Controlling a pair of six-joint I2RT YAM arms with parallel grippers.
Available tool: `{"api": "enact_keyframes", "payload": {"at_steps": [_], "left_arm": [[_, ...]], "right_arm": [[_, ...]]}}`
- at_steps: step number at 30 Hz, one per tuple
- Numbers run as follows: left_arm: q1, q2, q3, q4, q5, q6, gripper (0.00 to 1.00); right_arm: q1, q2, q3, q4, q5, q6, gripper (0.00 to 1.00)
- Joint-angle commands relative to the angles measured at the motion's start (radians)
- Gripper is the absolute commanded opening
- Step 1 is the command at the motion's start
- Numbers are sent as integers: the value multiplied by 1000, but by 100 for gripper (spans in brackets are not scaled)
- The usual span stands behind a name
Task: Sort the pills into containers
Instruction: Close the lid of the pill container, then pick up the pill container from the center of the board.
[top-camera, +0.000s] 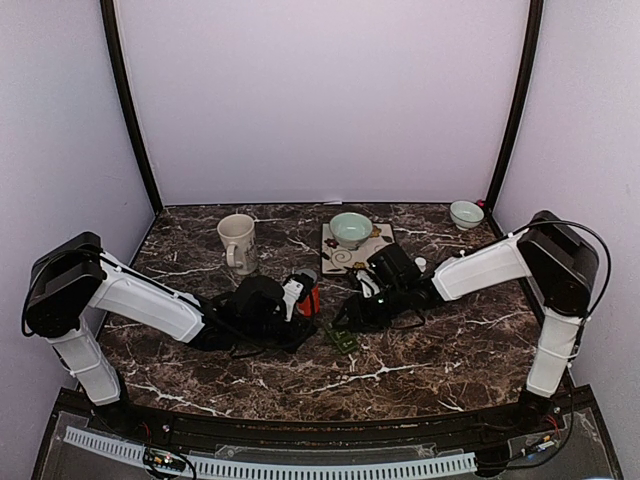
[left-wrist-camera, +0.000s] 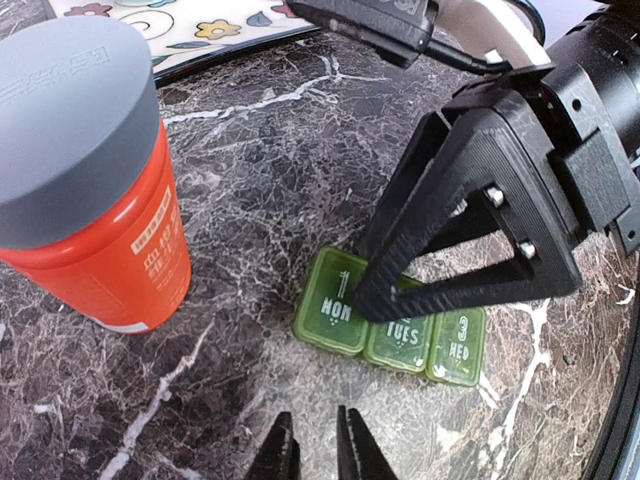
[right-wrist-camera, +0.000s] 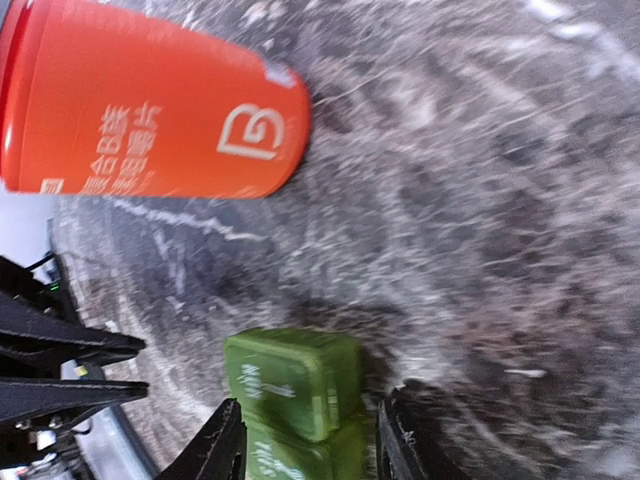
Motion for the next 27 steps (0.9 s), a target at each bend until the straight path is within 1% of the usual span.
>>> {"api": "enact_keyframes", "payload": {"at_steps": [1,8,13,19,22,25,27], "left_arm": [[5,-36,-13,34,-10,-9,15],[5,-30,-20,45,-1,-15,15],[5,-26,-23,50,-1,-11,15],[5,-28,-28,57,-3,-4,21],[5,-32,-32,61,-7,2,21],[5,-39,-40,66,-13,2,21],[6,-46,-46,70,-15,3,22]], "right_arm": [[0,-36,23,-117,151,-68,46],[10,-90,30,-153,218,-98,46],[37,-135,9,-160,230,-70,47],[92,-193,-49,-107,290,-23,49],[142,-198,-29,-124,358,-38,52],[194,-176,18,-189,457,-68,58],[216,-151,48,-230,501,-75,59]]}}
